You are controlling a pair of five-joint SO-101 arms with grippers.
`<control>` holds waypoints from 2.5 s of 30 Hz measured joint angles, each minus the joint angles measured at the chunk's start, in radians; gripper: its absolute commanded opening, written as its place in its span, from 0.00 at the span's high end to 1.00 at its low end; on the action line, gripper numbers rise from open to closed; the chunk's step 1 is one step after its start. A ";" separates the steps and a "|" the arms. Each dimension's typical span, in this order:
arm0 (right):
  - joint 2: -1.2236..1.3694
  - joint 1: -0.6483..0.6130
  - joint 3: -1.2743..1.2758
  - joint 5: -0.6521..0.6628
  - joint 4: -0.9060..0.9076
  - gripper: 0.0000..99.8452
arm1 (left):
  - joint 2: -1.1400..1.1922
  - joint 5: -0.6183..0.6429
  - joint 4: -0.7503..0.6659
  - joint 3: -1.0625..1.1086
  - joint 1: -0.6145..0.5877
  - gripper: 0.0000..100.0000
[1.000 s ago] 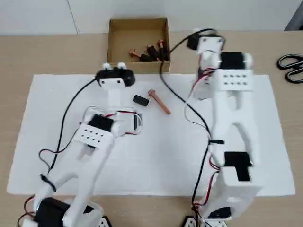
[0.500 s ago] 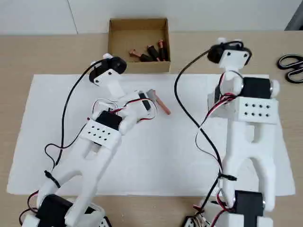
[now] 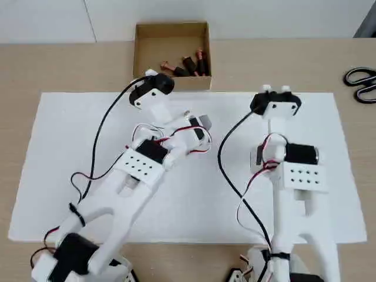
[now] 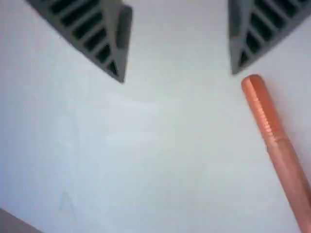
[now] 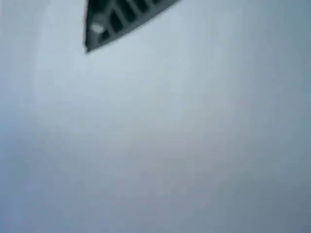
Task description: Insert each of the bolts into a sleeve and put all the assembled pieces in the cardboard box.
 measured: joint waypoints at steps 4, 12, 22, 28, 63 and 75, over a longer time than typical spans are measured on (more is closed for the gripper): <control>-0.051 0.000 0.051 0.000 -0.014 0.79 | 0.170 0.003 -0.025 -0.095 0.003 0.87; -0.127 0.000 0.060 0.000 -0.017 0.79 | 0.430 0.003 -0.025 -0.279 0.006 0.87; -0.135 0.000 0.060 0.000 -0.017 0.79 | 0.454 0.003 -0.025 -0.301 -0.041 0.89; -0.135 0.000 0.060 0.000 -0.017 0.79 | 0.460 0.003 -0.025 -0.304 -0.071 0.94; -0.138 0.000 0.107 0.000 -0.017 0.79 | 0.612 0.002 0.026 -0.459 -0.057 0.92; -0.138 0.006 0.107 0.000 -0.017 0.79 | 0.796 0.003 0.358 -0.822 -0.057 0.95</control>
